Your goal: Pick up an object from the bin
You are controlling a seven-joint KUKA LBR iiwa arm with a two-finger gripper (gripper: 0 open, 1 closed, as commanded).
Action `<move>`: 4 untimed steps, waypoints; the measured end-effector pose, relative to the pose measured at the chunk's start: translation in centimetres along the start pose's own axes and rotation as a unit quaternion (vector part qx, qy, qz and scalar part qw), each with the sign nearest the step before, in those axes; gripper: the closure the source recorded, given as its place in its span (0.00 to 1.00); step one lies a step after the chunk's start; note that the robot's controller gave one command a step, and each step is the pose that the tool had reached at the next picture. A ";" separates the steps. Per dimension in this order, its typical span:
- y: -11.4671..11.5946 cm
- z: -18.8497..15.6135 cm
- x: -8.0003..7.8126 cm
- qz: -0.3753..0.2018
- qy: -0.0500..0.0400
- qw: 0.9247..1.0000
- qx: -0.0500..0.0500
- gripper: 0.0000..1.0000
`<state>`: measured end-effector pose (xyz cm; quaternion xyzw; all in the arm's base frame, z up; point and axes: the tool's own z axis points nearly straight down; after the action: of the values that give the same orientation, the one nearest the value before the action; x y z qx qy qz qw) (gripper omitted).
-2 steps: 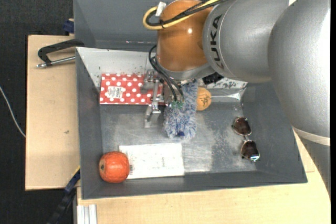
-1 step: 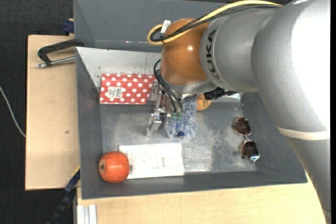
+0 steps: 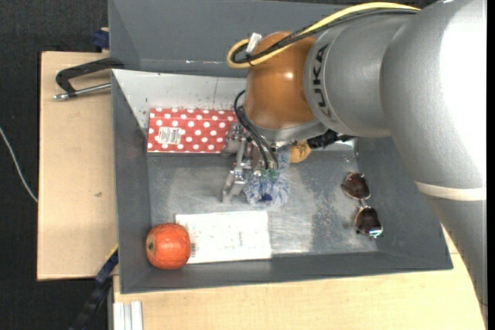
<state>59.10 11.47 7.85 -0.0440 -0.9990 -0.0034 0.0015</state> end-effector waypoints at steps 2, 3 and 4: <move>-6.9 0.4 -0.2 -0.121 -0.007 0.993 0.002 0.00; -10.7 0.2 -0.9 -0.319 -0.007 0.948 0.002 1.00; -10.6 0.2 -0.9 -0.319 -0.007 0.948 0.002 1.00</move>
Offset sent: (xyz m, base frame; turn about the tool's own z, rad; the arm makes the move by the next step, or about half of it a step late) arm -0.0135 -0.0706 -0.0085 -0.3129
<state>59.03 0.79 7.56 0.2773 -0.9607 -0.0016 -0.0062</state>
